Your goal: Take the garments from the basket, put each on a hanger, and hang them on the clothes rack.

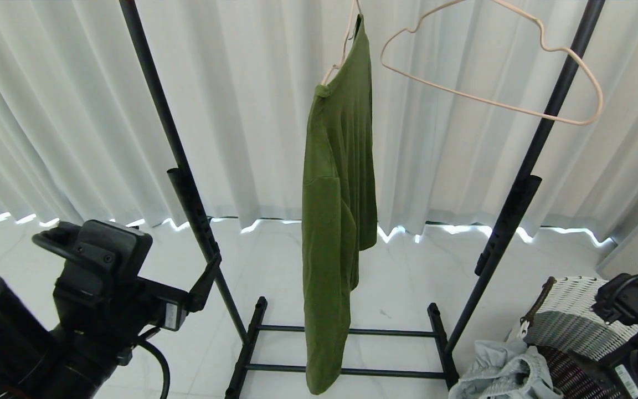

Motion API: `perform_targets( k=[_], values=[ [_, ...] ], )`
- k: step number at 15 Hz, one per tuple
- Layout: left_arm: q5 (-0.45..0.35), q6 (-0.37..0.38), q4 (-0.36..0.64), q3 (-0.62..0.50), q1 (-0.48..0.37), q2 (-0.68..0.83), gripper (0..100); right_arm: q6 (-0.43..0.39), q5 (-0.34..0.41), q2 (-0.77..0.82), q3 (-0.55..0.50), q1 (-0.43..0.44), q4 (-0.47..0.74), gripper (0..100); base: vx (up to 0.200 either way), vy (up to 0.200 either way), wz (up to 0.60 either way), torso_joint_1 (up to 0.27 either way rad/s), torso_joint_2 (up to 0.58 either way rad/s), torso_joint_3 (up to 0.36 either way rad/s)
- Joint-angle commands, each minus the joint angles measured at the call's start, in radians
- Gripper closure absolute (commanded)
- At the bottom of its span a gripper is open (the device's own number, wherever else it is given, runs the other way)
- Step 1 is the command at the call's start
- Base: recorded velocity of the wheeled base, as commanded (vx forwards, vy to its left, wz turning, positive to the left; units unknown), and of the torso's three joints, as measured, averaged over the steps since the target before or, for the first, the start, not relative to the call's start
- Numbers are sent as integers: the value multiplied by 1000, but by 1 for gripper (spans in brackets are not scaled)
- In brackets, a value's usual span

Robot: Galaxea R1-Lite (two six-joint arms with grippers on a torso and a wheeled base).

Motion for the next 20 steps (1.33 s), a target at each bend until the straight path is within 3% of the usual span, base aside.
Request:
perform_targets(
  k=[1,2,4,6,11,12,13,14,16,20],
  values=[
    [1,-7,2,-19,-23,53,0,129,1,162,9,82,-1,0,0,0,0,0,0,0],
    [3,-8,6,-14,-25,55,0,183,-5,195,9,102,-1,0,0,0,0,0,0,0],
    [3,-40,44,-20,-22,47,0,214,-42,244,10,113,-1,0,0,0,0,0,0,0],
    [3,-76,193,-55,-22,-19,0,232,-95,286,-1,111,-4,0,0,0,0,0,0,0],
    [-23,-321,897,-356,-62,-231,0,248,-97,297,-16,111,-4,0,0,0,0,0,0,0],
    [-48,-352,986,-384,-80,-255,0,249,-97,306,-19,111,-4,0,0,0,0,0,0,0],
    [-88,-395,1148,-413,-121,-309,0,249,-100,326,-25,111,-9,0,0,0,0,0,0,0],
    [-112,-396,1240,-410,-151,-352,0,249,-100,346,-22,110,-40,0,0,0,0,0,0,0],
    [-193,-389,1316,-391,-184,-415,0,251,-118,404,-16,110,-136,0,0,0,0,0,0,0],
    [-203,-315,1312,-338,-184,-453,0,251,-178,481,-19,110,-185,0,0,0,0,0,0,0]
  ],
)
